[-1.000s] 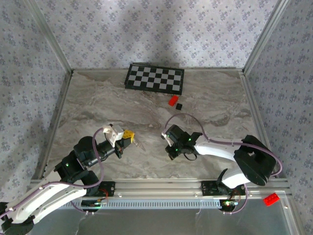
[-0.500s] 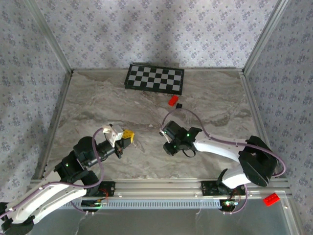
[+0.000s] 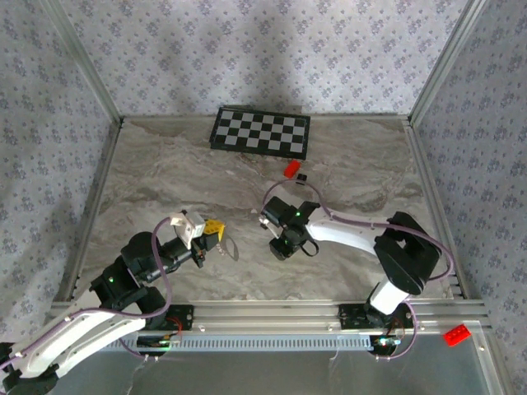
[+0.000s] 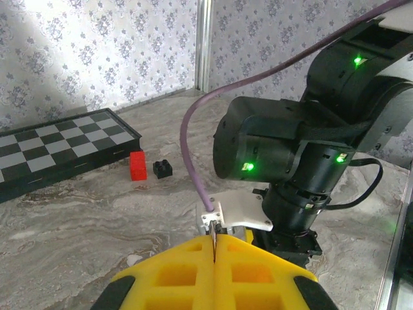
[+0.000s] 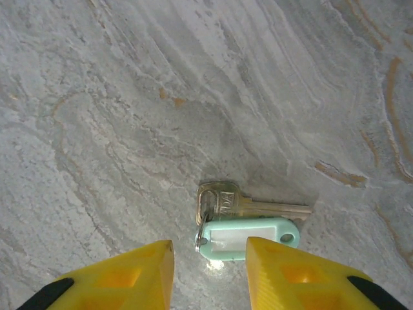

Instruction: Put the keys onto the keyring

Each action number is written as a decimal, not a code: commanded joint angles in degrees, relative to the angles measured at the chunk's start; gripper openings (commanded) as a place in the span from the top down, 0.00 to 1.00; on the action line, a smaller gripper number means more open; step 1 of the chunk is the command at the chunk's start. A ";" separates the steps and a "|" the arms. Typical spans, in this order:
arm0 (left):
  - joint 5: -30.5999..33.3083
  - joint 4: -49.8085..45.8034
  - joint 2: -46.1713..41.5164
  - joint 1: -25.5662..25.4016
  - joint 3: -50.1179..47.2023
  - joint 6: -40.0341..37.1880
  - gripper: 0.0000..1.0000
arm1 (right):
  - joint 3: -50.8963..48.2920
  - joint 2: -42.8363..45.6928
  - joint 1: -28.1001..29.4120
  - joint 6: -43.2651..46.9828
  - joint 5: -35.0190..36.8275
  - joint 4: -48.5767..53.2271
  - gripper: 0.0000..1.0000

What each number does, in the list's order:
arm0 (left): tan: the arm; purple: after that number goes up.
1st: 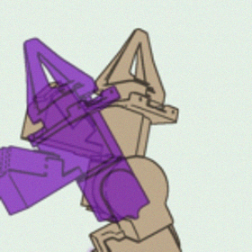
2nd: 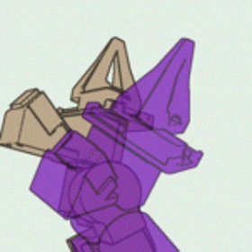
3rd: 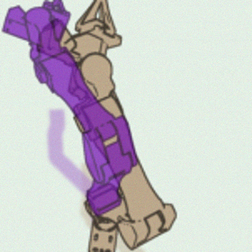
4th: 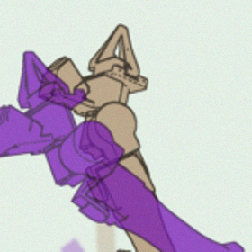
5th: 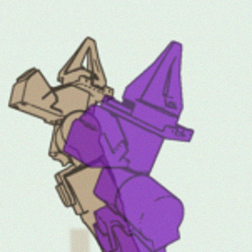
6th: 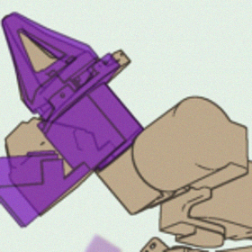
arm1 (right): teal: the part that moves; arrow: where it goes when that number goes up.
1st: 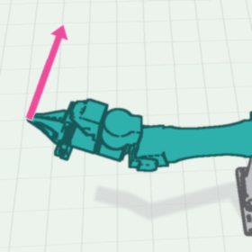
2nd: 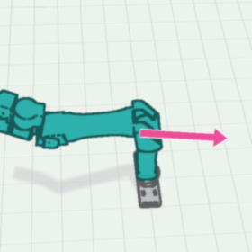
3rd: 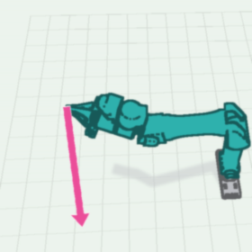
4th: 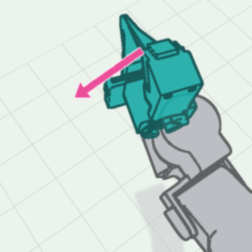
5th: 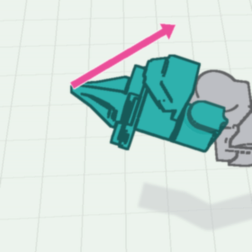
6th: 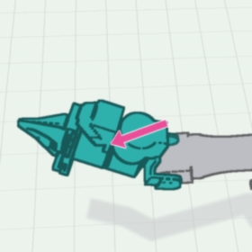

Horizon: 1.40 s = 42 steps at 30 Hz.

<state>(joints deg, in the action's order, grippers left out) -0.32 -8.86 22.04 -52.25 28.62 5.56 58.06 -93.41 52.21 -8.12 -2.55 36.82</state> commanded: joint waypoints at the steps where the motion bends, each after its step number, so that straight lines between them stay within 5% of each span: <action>1: 0.87 2.55 -0.99 -0.22 0.21 -0.05 1.00 | 2.13 -1.53 -0.48 1.44 -1.14 3.41 0.66; 23: 0.80 2.69 -0.95 -0.27 0.14 -0.15 1.00 | 2.67 -5.38 -0.70 2.23 -2.75 1.19 0.82; 42: 0.71 2.89 -0.37 -0.22 0.27 -0.18 1.00 | 4.05 -5.99 -0.64 2.58 -2.20 1.93 0.82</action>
<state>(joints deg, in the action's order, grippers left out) -0.12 -8.86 21.85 -52.25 28.62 5.54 60.69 -98.50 51.51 -6.35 -4.73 37.34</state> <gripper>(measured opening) 0.047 0.188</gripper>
